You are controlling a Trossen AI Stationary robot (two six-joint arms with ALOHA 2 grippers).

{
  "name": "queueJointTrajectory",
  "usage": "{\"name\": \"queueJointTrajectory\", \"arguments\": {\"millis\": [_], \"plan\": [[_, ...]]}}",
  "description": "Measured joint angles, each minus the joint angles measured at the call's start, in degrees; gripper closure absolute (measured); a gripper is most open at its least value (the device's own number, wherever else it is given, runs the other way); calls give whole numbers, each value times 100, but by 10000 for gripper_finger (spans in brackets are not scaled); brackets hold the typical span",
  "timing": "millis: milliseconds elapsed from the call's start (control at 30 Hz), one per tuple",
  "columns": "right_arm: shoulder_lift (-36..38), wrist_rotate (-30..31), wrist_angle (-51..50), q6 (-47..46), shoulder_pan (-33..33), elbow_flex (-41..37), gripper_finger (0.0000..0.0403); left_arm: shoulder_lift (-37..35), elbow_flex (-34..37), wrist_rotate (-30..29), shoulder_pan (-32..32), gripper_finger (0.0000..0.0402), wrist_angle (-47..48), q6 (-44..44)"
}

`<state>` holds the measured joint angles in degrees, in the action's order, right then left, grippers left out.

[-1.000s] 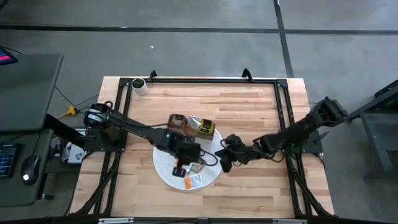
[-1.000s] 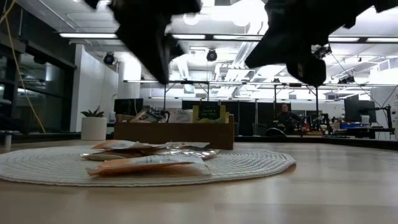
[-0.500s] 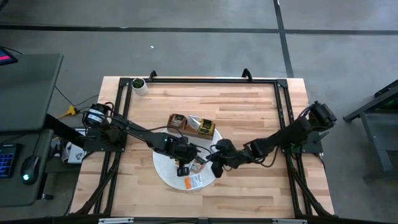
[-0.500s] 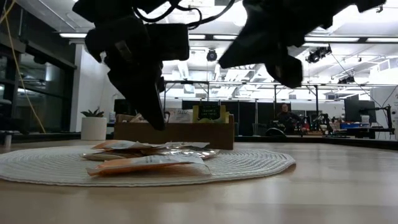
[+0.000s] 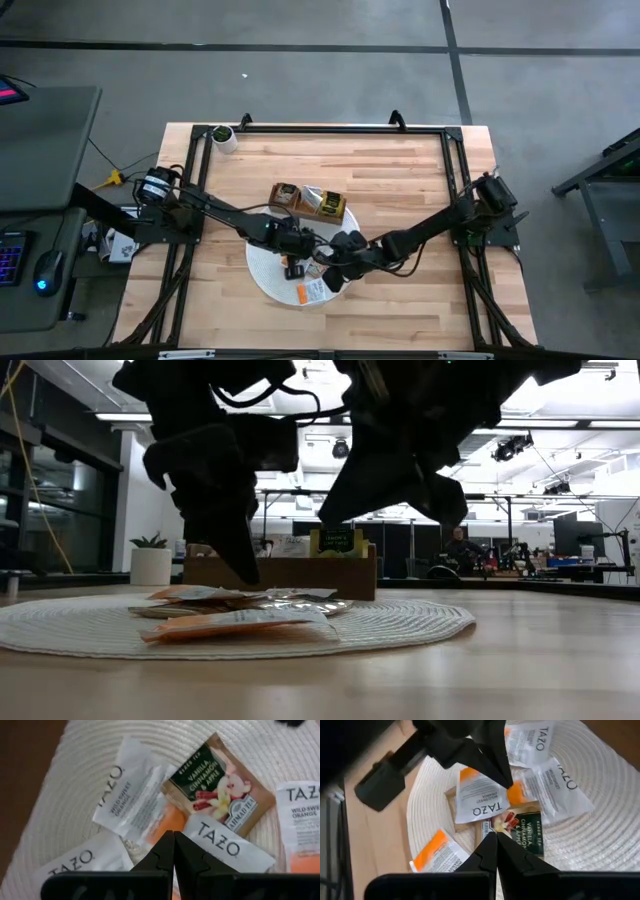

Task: Pick & Place Tea
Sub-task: Put the orange tea bag into the middle section of the wooden organizer

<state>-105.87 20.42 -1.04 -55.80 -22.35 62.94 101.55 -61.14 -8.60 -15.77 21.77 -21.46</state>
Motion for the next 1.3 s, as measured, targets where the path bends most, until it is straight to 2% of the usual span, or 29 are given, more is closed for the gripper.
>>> {"name": "queueJointTrajectory", "arguments": {"millis": [233, 467, 600, 867, 967, 1100, 1300], "plan": [[1, 66, -166, -561, 121, -9, 402, 204, 182, 31, 37, 401, -350, -8], [1, 124, -280, -712, 314, -11, 395, 254, 656, 198, 39, 401, -1149, -149], [1, 116, -549, -956, 481, -11, 364, 258, 818, 211, 39, 401, -1284, -187], [1, -188, -685, -1650, 804, -11, 249, 270, 857, 245, 36, 401, -1324, -5], [-59, -320, -639, -1891, 927, -11, 217, 274, 859, 245, 39, 401, -1328, 24], [-226, -534, -507, -2024, 997, -10, 198, 276, 885, 247, 39, 401, -1327, 69], [-220, -421, -540, -2218, 997, -11, 200, 272, 968, 250, 39, 401, -1505, 113]]}}
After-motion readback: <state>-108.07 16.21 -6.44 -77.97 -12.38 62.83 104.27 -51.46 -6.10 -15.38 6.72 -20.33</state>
